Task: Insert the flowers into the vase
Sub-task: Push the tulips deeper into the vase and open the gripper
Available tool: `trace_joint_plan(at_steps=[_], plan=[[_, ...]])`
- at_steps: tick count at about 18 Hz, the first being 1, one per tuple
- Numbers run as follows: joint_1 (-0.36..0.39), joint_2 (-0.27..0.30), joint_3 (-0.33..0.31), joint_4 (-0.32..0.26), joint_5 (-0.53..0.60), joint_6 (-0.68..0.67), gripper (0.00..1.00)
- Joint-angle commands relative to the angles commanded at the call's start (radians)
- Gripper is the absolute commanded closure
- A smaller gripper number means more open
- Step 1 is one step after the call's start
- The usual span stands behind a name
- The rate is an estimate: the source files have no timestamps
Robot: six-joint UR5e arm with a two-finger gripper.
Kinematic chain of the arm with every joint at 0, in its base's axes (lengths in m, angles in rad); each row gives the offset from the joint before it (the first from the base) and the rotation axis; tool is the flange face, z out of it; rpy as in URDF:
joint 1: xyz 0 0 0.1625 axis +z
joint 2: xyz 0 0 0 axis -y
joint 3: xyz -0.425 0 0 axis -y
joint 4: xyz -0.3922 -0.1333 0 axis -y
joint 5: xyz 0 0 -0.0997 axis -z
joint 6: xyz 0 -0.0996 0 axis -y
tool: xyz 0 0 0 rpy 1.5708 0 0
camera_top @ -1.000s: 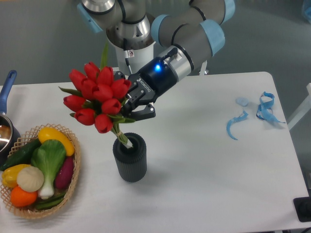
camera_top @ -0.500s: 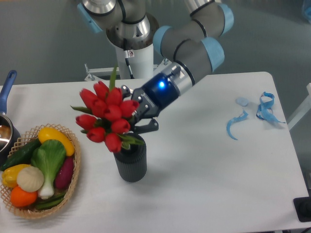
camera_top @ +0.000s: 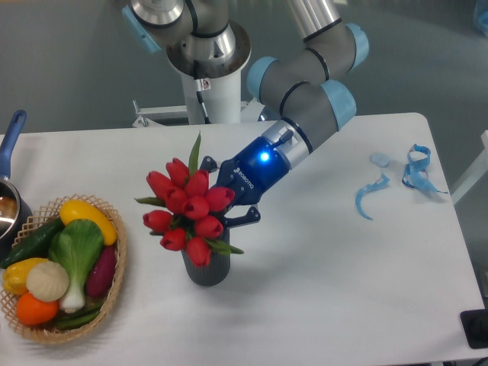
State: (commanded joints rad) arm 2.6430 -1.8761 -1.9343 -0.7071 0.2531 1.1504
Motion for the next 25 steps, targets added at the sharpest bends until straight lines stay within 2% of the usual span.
trace_joint_plan(at_steps=[3,6,7,8,10,11,12,16,20,25], plan=[[0.002,-0.009,-0.015,0.0,0.003,0.011,0.84],[0.008,-0.011,-0.015,0.0,0.003,0.02,0.74],[0.008,-0.014,-0.015,0.0,0.003,0.022,0.65],[0.009,-0.015,-0.015,0.002,0.003,0.026,0.48],[0.011,-0.015,-0.014,0.003,0.002,0.037,0.25],[0.015,-0.014,-0.014,0.003,0.002,0.037,0.1],[0.018,-0.014,-0.012,0.003,0.002,0.038,0.0],[0.035,-0.009,-0.009,0.005,0.003,0.049,0.0],[0.055,0.005,-0.014,0.003,0.005,0.139,0.0],[0.069,0.044,-0.058,0.003,0.095,0.259,0.0]])
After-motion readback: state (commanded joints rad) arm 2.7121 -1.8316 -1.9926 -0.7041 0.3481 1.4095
